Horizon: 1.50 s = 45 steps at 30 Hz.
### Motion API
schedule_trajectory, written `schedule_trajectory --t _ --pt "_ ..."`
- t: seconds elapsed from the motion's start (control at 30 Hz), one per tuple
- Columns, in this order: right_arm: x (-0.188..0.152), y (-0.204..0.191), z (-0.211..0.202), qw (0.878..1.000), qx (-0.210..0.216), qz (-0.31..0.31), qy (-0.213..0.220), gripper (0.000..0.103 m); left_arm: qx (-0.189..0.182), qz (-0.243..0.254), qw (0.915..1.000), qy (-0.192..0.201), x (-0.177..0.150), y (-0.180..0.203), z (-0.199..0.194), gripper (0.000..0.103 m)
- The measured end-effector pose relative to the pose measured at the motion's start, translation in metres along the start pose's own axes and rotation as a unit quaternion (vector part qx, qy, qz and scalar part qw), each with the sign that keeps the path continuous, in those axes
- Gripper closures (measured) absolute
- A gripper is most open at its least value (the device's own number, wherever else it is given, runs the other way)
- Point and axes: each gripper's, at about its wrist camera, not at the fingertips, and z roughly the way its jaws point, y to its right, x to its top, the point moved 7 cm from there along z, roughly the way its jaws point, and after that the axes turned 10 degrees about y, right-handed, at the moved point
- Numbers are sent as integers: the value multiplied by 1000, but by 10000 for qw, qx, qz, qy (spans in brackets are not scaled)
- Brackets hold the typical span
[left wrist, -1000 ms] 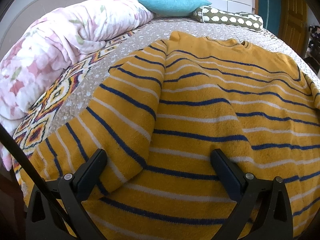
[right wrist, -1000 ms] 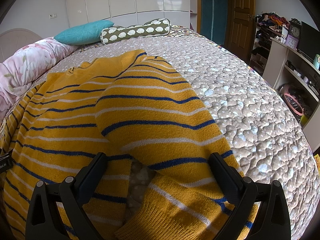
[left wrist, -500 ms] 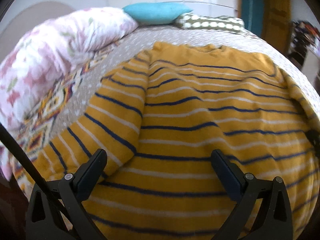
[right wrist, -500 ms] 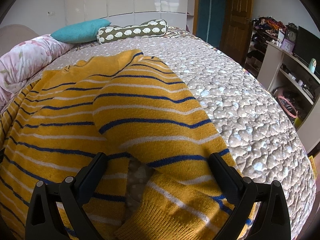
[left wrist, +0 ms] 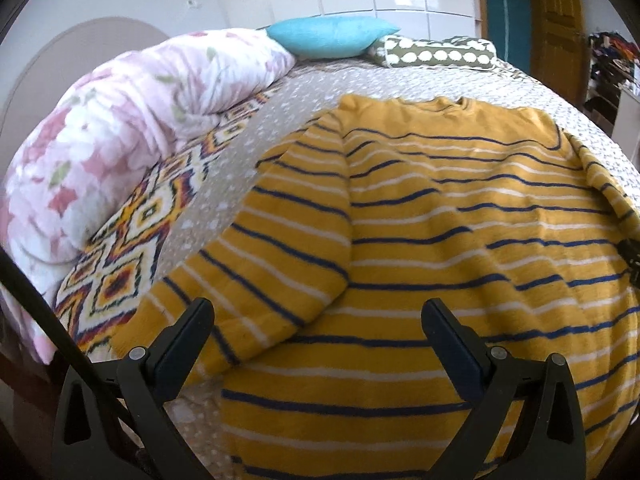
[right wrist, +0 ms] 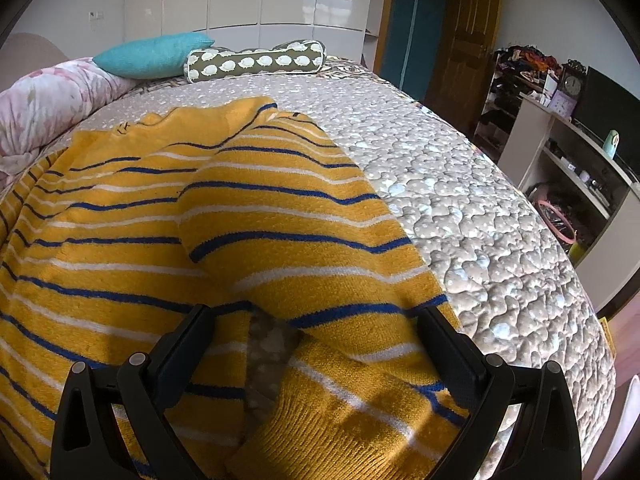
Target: Fold small clothes
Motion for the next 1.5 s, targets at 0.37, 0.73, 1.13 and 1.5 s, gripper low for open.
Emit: schedule_trajectory --t 0.37,0.73,1.13,1.5 --pt "0 3 0 9999 -102 -77 114 0 49 -92 9997 -227 -7 -10 3 0" --pt "14 31 -19 9884 1281 803 114 13 -150 85 9998 -126 3 1 -9 0" --pt "-11 135 -49 9774 1009 1857 25 16 -521 -119 9984 -204 -1 9 -14 0" --pt "7 93 -51 9990 350 -177 205 95 -719 -68 9974 13 11 17 -32 0"
